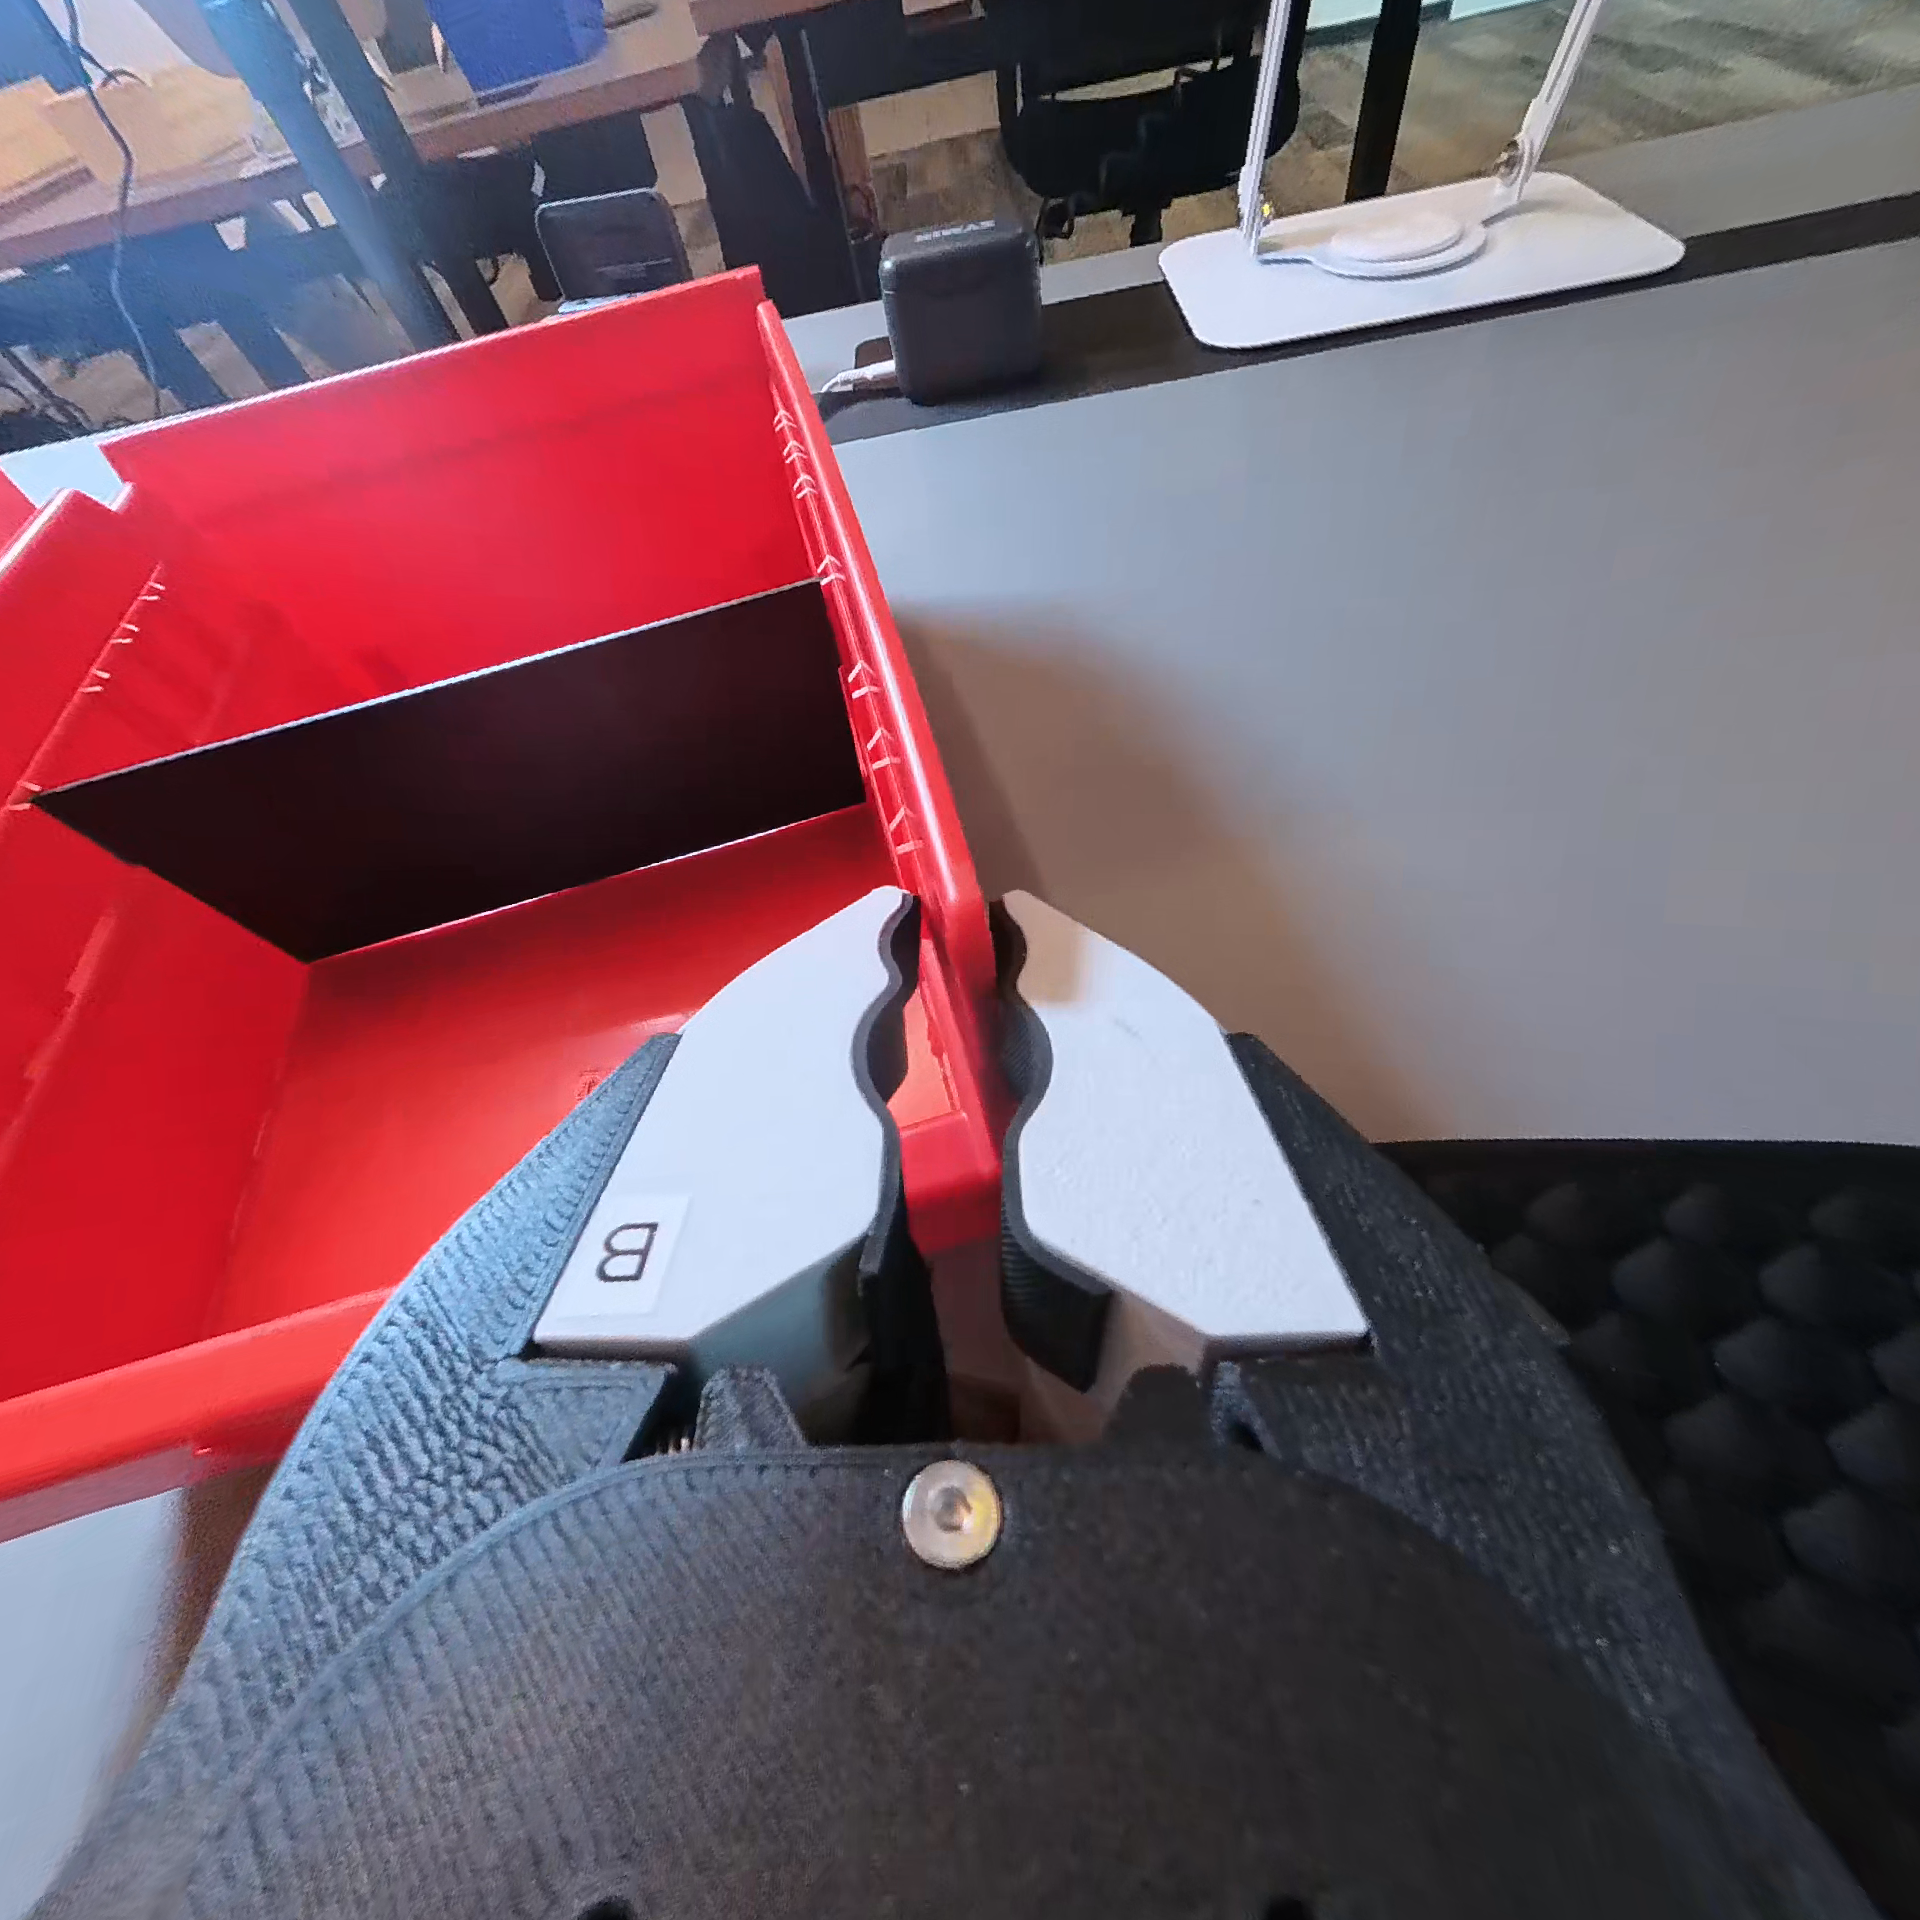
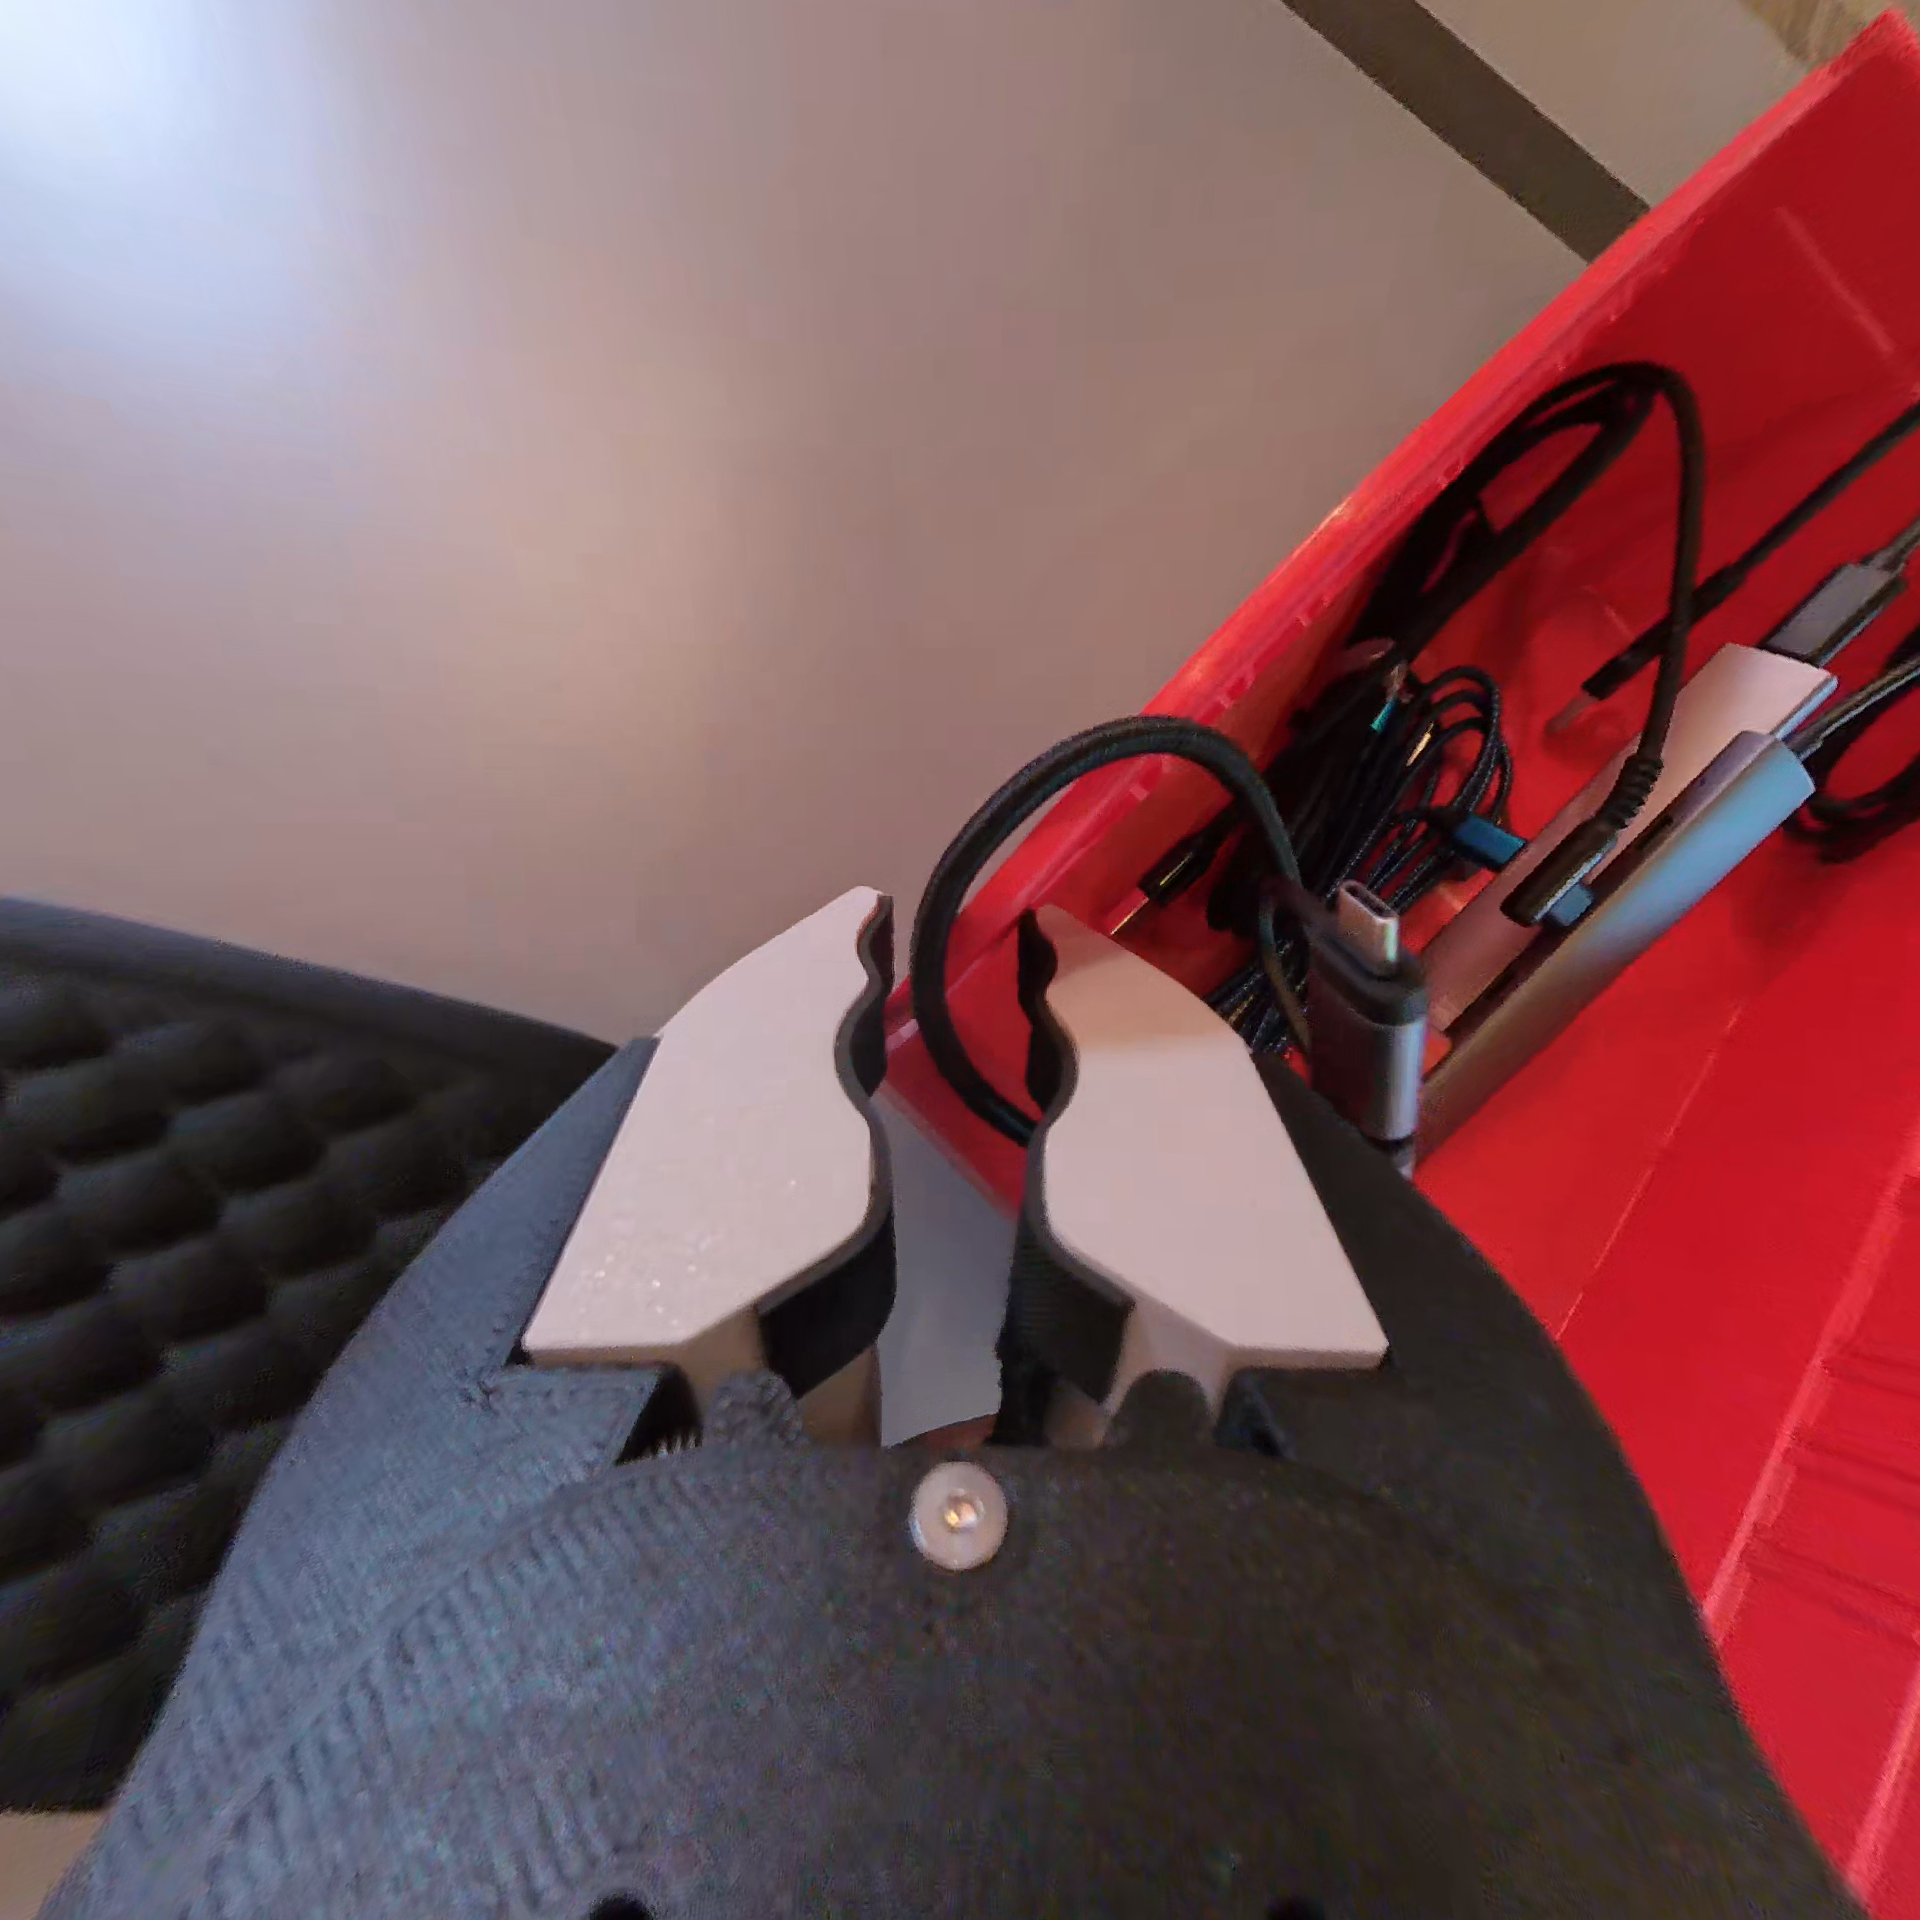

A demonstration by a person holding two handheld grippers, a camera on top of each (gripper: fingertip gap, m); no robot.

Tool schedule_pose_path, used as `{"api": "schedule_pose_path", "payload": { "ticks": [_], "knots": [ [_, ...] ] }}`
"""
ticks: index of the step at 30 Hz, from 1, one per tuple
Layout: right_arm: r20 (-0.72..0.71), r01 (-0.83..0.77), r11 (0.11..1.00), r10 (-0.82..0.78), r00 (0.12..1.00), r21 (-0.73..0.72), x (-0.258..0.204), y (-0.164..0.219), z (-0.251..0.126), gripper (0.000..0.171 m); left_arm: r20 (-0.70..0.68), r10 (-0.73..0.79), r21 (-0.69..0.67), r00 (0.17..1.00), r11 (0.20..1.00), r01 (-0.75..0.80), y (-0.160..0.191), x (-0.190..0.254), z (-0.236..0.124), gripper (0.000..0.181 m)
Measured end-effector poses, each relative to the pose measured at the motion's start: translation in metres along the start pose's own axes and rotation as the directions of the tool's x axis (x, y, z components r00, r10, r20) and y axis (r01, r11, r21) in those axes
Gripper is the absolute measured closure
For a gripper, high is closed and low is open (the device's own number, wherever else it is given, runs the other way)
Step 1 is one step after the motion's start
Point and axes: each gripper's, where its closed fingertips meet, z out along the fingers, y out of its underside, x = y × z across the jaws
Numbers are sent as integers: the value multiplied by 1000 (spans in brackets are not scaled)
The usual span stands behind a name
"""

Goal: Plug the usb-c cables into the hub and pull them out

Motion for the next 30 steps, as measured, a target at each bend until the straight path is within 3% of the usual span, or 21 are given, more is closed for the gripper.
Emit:
{"api": "schedule_pose_path", "payload": {
  "ticks": [10, 22, 26, 30],
  "knots": [
    [112, 19, 996, -29, 993, 86, -55, -50, 23, 148, 14, 1, 17, 1000, 1000, -2, 0, 0, 1, 168],
    [229, 56, 985, -93, 969, 166, -165, -118, 41, 148, -6, -3, 53, 1000, 999, 3, 3, 1, 1, 166],
    [121, 70, 981, -92, 988, 180, -159, -119, 42, 157, 6, 26, 78, 1000, 997, -26, 2, 2, 2, 167],
    [-140, 93, 983, -71, 988, 158, -107, -97, 41, 164, 0, 61, 69, 998, 996, -61, -1, 8, 7, 167]
  ]
}}
